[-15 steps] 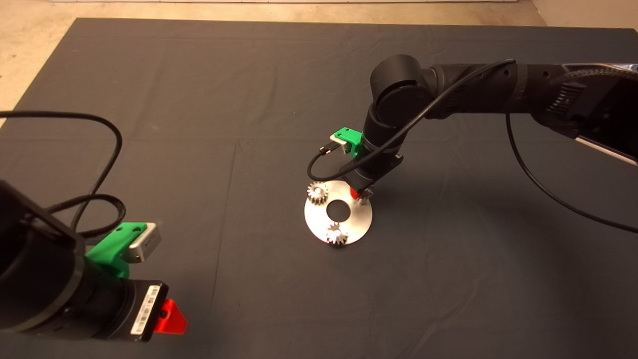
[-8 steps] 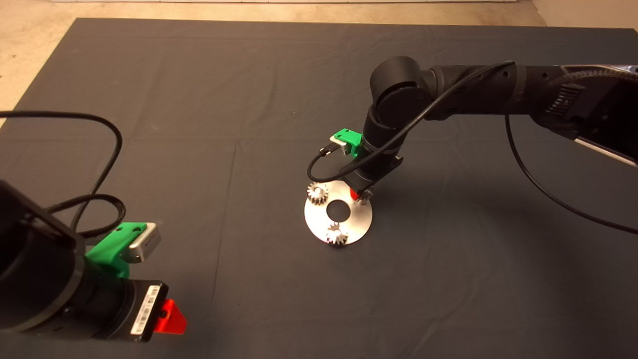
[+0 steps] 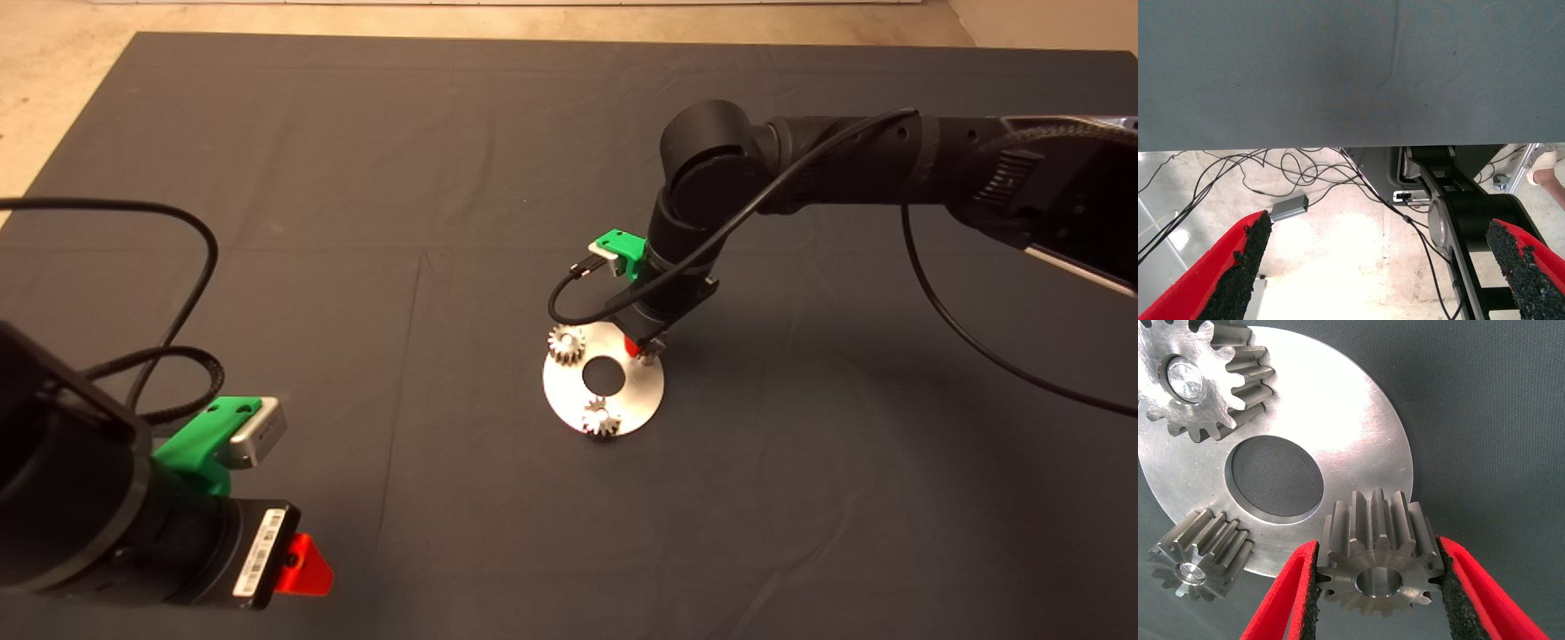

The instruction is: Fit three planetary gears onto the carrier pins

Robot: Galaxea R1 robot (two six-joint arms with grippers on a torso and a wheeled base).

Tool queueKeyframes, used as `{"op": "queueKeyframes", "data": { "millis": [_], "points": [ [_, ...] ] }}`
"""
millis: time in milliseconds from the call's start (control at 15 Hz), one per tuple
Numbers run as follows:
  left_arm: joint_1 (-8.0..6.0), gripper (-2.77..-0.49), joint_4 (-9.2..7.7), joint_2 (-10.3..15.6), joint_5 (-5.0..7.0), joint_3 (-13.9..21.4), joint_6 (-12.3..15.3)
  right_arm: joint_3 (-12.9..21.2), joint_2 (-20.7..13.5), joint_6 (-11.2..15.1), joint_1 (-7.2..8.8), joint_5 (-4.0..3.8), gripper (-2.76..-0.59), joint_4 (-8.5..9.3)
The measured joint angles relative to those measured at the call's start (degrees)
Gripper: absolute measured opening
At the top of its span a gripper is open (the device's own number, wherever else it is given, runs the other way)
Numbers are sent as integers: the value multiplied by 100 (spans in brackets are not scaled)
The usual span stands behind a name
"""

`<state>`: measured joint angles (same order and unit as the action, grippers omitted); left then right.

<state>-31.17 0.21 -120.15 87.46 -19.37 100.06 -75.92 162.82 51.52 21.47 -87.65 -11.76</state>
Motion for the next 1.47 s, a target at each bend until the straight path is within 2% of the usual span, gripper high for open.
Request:
{"op": "queueKeyframes", "data": {
  "millis": [867, 1467],
  "points": [
    [0, -93, 0, 0, 0, 0, 0, 117, -30, 0, 0, 0, -228, 44],
    [0, -93, 0, -2, 0, 0, 0, 136, -236, -1, 0, -1, -228, 57]
  ]
}}
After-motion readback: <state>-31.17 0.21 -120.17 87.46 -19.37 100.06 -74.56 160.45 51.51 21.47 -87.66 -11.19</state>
